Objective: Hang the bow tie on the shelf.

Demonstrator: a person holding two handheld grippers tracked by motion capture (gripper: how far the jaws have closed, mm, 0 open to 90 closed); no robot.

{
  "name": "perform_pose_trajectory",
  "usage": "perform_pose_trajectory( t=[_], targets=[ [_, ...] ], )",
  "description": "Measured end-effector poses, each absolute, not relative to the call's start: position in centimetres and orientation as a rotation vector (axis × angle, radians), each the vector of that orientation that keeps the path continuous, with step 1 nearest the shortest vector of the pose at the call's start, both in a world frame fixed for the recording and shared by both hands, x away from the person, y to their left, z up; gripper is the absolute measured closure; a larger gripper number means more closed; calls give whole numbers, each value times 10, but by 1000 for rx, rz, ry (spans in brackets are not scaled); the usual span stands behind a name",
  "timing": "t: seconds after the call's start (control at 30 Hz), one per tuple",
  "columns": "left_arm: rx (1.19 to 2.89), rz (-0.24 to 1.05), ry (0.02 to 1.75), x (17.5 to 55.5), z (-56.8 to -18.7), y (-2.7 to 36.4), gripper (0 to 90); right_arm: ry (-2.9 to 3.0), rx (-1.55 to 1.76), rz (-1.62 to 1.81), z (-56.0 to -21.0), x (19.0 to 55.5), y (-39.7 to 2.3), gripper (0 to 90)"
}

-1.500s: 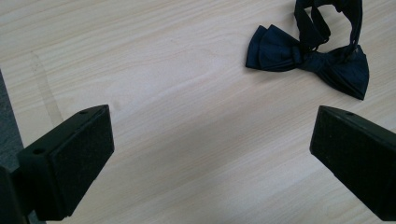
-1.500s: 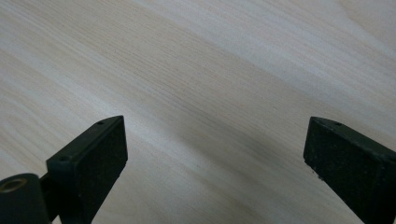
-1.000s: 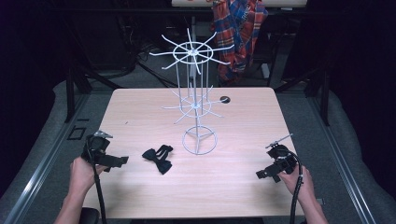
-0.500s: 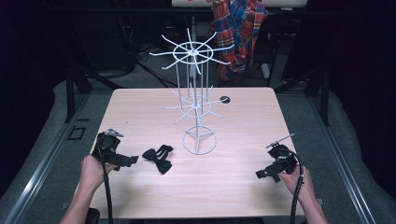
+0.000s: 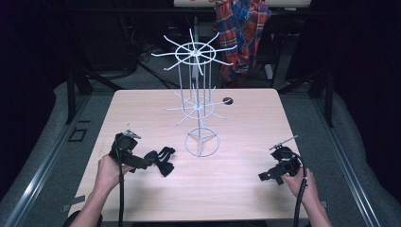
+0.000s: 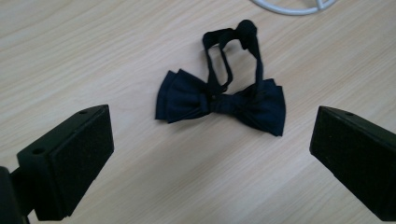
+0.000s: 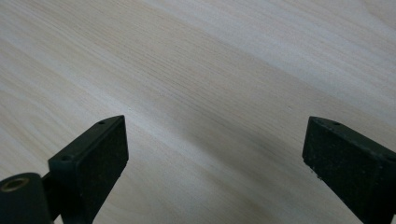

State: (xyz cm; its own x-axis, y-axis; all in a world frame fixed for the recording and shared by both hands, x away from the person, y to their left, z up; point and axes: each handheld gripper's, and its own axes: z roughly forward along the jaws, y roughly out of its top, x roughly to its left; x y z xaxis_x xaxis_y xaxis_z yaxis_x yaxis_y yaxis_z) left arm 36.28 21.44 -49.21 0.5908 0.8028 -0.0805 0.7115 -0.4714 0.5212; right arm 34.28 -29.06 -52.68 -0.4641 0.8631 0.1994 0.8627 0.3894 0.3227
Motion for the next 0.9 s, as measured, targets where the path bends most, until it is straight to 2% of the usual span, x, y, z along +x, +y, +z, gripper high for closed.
perform_pose_trajectory(
  t=[0.67, 0.83, 0.9],
  targets=[
    [2438, 165, 1099, 379, -513, 160, 21, 2634, 1625, 598, -528, 343, -292, 67],
    [2445, 137, 1059, 384, -512, 150, 198, 2603, 1650, 627, -529, 341, -291, 71],
    [2448, 146, 1056, 384, -513, 147, 318, 2603, 1654, 630, -529, 341, -291, 71]
  ],
)
